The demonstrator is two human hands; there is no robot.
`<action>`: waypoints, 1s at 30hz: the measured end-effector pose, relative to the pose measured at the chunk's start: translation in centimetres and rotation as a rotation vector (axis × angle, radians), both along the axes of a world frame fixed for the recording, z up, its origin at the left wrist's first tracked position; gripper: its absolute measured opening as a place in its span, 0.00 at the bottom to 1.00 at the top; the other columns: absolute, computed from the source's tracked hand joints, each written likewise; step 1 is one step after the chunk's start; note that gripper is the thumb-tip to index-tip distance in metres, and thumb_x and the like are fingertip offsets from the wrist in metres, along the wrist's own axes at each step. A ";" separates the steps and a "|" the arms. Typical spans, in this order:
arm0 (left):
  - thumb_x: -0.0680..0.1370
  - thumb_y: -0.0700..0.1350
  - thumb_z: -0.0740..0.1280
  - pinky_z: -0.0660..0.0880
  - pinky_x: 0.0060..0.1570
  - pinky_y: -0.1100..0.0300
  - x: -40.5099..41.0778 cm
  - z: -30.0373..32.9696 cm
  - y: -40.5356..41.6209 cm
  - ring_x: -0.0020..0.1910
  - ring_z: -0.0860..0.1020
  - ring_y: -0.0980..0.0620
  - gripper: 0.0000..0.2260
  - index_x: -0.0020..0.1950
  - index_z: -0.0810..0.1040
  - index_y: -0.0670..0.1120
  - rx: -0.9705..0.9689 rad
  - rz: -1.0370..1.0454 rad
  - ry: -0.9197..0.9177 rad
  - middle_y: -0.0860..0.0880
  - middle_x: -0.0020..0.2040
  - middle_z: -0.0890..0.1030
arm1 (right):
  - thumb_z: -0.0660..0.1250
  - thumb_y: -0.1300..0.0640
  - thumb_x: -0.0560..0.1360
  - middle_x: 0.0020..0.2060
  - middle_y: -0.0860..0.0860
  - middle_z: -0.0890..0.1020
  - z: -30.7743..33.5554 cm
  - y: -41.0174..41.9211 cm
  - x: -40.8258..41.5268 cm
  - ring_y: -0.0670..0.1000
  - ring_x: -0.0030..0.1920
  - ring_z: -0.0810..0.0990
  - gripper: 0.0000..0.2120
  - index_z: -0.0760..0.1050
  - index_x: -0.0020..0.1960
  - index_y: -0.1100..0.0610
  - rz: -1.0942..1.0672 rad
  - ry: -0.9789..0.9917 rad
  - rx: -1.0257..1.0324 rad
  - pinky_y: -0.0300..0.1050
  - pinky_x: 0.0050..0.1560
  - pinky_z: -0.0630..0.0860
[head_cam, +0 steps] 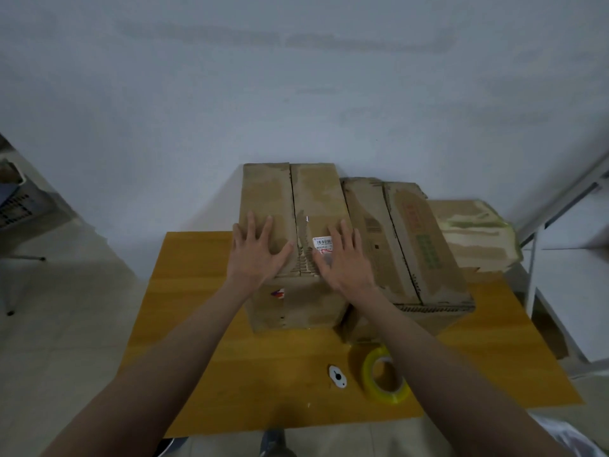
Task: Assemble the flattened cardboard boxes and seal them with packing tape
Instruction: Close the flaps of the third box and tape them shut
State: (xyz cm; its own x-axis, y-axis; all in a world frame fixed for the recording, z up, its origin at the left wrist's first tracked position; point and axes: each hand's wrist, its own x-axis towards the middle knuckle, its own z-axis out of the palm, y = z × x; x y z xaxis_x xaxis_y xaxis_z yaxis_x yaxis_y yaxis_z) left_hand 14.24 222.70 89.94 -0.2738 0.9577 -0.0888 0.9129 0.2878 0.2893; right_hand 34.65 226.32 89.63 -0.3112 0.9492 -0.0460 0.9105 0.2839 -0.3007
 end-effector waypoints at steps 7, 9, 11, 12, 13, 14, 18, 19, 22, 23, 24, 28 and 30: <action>0.72 0.77 0.44 0.51 0.75 0.37 -0.3 -0.3 2.5 0.78 0.42 0.33 0.43 0.81 0.41 0.56 -0.010 -0.040 0.049 0.46 0.81 0.38 | 0.45 0.31 0.79 0.81 0.52 0.42 0.0 2.0 -0.2 0.59 0.80 0.39 0.39 0.43 0.81 0.51 -0.012 -0.024 0.006 0.60 0.77 0.56; 0.71 0.77 0.44 0.51 0.76 0.37 -0.3 -0.4 2.4 0.78 0.41 0.33 0.44 0.81 0.40 0.56 -0.009 -0.045 0.053 0.46 0.81 0.38 | 0.44 0.30 0.78 0.81 0.52 0.42 -0.1 2.0 -0.2 0.58 0.80 0.39 0.39 0.43 0.81 0.51 -0.017 -0.020 0.009 0.60 0.77 0.56; 0.71 0.77 0.44 0.51 0.76 0.38 -0.4 -0.5 2.4 0.78 0.41 0.33 0.44 0.81 0.40 0.56 -0.007 -0.047 0.053 0.46 0.81 0.37 | 0.43 0.30 0.78 0.81 0.52 0.42 -0.1 2.0 -0.3 0.58 0.80 0.39 0.39 0.43 0.81 0.51 -0.017 -0.025 0.012 0.59 0.77 0.55; 0.71 0.77 0.44 0.50 0.76 0.38 -0.4 -0.5 2.4 0.78 0.40 0.33 0.44 0.81 0.39 0.56 -0.010 -0.049 0.055 0.45 0.81 0.37 | 0.43 0.30 0.78 0.81 0.52 0.42 -0.1 2.0 -0.3 0.58 0.80 0.39 0.39 0.43 0.81 0.51 -0.016 -0.031 0.016 0.59 0.77 0.55; 0.72 0.77 0.43 0.50 0.76 0.38 -0.4 -0.4 2.4 0.78 0.40 0.33 0.44 0.81 0.39 0.55 -0.014 -0.052 0.057 0.45 0.81 0.36 | 0.43 0.30 0.78 0.81 0.52 0.42 0.0 1.9 -0.3 0.58 0.80 0.39 0.39 0.43 0.81 0.51 -0.017 -0.037 0.020 0.59 0.78 0.54; 0.72 0.77 0.43 0.50 0.76 0.38 -0.4 -0.4 2.4 0.78 0.40 0.33 0.44 0.81 0.39 0.55 -0.016 -0.054 0.061 0.45 0.81 0.36 | 0.44 0.30 0.78 0.81 0.52 0.42 0.0 1.8 -0.3 0.58 0.80 0.39 0.39 0.44 0.81 0.51 -0.019 -0.040 0.023 0.59 0.77 0.55; 0.72 0.76 0.43 0.49 0.76 0.38 -0.4 -0.2 2.1 0.78 0.40 0.33 0.43 0.81 0.39 0.54 -0.017 -0.059 0.073 0.44 0.81 0.37 | 0.45 0.31 0.79 0.81 0.51 0.40 0.3 1.7 -0.4 0.58 0.80 0.38 0.38 0.43 0.81 0.50 -0.021 -0.050 0.004 0.60 0.76 0.55; 0.72 0.76 0.42 0.49 0.76 0.38 -0.4 -0.2 2.1 0.78 0.40 0.33 0.43 0.81 0.39 0.54 -0.019 -0.061 0.073 0.44 0.81 0.37 | 0.45 0.31 0.79 0.81 0.51 0.40 0.3 1.7 -0.4 0.58 0.80 0.38 0.37 0.43 0.81 0.50 -0.020 -0.048 -0.001 0.60 0.76 0.55; 0.72 0.76 0.42 0.48 0.76 0.38 -0.5 -0.1 2.1 0.78 0.39 0.32 0.43 0.81 0.39 0.55 -0.038 -0.062 0.068 0.44 0.81 0.36 | 0.46 0.32 0.80 0.80 0.51 0.39 0.6 1.7 -0.3 0.58 0.79 0.37 0.37 0.42 0.81 0.50 -0.016 -0.040 -0.031 0.61 0.76 0.54; 0.73 0.76 0.43 0.48 0.76 0.38 -0.6 -0.1 2.1 0.78 0.39 0.32 0.43 0.81 0.39 0.55 -0.046 -0.062 0.062 0.44 0.81 0.36 | 0.46 0.32 0.80 0.80 0.51 0.39 0.6 1.7 -0.3 0.58 0.79 0.37 0.37 0.42 0.81 0.50 -0.012 -0.035 -0.048 0.61 0.76 0.53; 0.74 0.76 0.44 0.47 0.77 0.38 -0.6 0.0 2.2 0.78 0.39 0.32 0.42 0.81 0.39 0.55 -0.055 -0.064 0.051 0.45 0.81 0.36 | 0.46 0.32 0.80 0.80 0.51 0.39 0.7 1.9 -0.2 0.59 0.79 0.37 0.37 0.42 0.81 0.50 -0.007 -0.027 -0.069 0.62 0.77 0.52; 0.77 0.72 0.51 0.43 0.77 0.39 -1.3 1.0 2.4 0.78 0.39 0.34 0.38 0.81 0.46 0.55 -0.049 -0.079 0.002 0.45 0.81 0.40 | 0.51 0.33 0.80 0.81 0.51 0.45 1.8 2.8 0.2 0.61 0.80 0.46 0.35 0.50 0.81 0.49 0.004 0.073 -0.138 0.62 0.76 0.52; 0.79 0.69 0.53 0.44 0.78 0.41 -1.7 1.9 2.4 0.79 0.42 0.36 0.34 0.81 0.53 0.54 -0.016 -0.080 -0.020 0.46 0.82 0.46 | 0.56 0.37 0.80 0.80 0.52 0.55 2.5 3.1 0.7 0.59 0.78 0.54 0.32 0.58 0.79 0.51 0.015 0.144 -0.128 0.60 0.76 0.58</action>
